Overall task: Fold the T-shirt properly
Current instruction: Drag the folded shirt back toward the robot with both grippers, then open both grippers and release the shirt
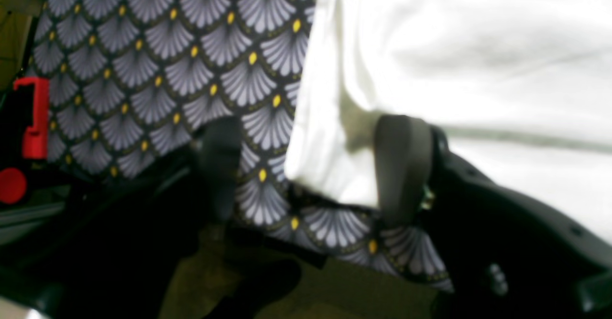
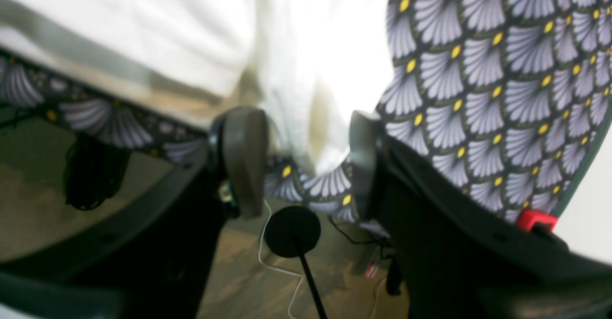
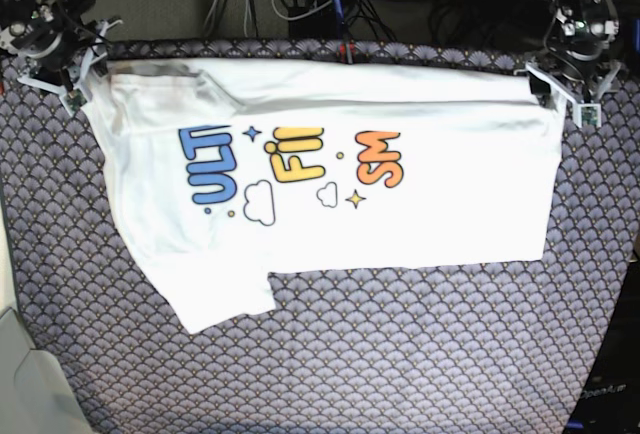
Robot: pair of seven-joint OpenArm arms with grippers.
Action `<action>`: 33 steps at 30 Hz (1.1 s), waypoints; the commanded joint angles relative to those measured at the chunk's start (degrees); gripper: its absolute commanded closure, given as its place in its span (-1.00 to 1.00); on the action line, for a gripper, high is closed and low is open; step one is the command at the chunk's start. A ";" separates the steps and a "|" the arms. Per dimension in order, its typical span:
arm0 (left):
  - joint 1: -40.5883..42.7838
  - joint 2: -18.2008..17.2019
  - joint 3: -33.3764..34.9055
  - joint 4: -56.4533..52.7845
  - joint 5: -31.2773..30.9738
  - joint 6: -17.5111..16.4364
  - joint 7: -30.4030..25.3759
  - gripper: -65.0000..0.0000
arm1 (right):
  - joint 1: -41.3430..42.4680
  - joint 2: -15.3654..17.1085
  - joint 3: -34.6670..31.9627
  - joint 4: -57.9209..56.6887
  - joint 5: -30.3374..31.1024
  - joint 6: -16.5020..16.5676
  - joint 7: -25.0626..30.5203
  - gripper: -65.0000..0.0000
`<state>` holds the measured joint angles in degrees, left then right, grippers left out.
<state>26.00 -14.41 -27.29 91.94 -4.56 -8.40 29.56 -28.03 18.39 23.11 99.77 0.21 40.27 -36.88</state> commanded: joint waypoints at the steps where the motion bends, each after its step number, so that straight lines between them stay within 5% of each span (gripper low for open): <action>1: -0.02 -0.75 -0.36 1.20 -0.06 0.27 -1.39 -0.32 | -0.06 0.90 0.93 0.94 0.10 -0.27 0.62 0.11; 17: -0.46 -1.19 -11.26 6.48 -7.62 0.27 -1.03 -0.33 | -0.14 0.20 7.88 1.29 0.10 -0.27 0.80 -0.05; 33: -11.71 -1.98 -10.82 5.60 -7.53 0.27 -1.03 -0.33 | 8.03 0.29 5.24 8.32 0.10 -0.27 0.36 -0.10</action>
<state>14.74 -15.38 -37.78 96.68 -11.94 -8.58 30.02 -20.27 17.65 27.81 107.15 0.27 40.45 -37.50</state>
